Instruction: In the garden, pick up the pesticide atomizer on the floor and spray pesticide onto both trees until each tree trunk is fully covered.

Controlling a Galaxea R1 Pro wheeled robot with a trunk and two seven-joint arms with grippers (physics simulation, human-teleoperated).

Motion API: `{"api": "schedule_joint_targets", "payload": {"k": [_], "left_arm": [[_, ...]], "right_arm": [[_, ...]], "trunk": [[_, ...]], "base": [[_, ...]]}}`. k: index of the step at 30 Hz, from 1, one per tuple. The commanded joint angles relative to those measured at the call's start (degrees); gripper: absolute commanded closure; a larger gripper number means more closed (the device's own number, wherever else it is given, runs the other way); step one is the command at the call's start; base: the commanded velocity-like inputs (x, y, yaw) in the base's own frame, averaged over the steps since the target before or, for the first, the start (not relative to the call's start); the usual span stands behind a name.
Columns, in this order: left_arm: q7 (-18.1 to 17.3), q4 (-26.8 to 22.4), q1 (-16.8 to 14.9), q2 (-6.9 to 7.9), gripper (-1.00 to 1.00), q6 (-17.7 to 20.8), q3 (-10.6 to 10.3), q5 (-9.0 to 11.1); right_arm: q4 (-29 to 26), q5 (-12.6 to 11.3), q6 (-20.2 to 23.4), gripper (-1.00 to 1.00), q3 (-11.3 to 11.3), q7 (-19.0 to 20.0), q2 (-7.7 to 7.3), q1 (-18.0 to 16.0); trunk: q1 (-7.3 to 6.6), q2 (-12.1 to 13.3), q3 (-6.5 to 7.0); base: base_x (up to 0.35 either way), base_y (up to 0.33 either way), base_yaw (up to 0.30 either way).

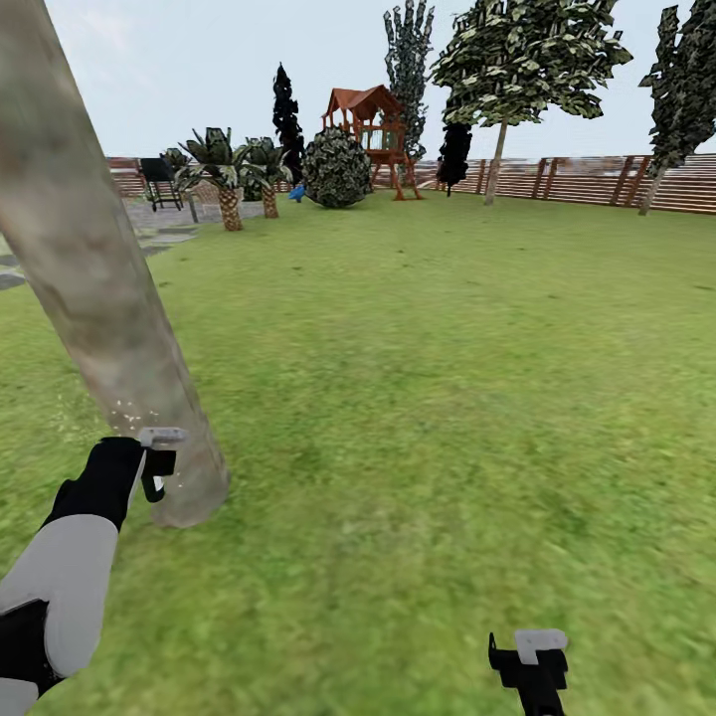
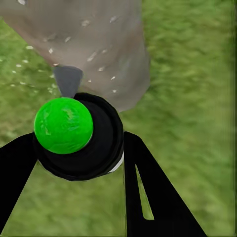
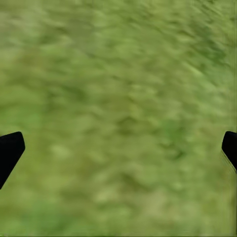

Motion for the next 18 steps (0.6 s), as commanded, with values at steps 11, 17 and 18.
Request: {"api": "schedule_joint_targets", "payload": {"k": [11,17,18], "left_arm": [[0.0,0.0,0.0,0.00,1.00,0.0,0.1,-0.1],[0.0,0.2,0.1,-0.11,1.00,0.0,-0.1,0.0],[0.0,0.2,0.1,-0.14,1.00,0.0,-0.1,-0.1]], "right_arm": [[0.0,0.0,0.0,-1.00,0.0,0.0,0.00,0.0],[0.0,0.0,0.0,-1.00,0.0,0.0,0.00,0.0],[0.0,0.0,0.0,-1.00,0.0,0.0,0.00,0.0]], "trunk": [[0.00,0.0,0.00],[0.00,0.0,0.00],[0.00,0.0,0.00]], "base": [[0.207,-0.205,0.184],[0.154,-0.239,0.136],[0.154,-0.239,0.007]]}}
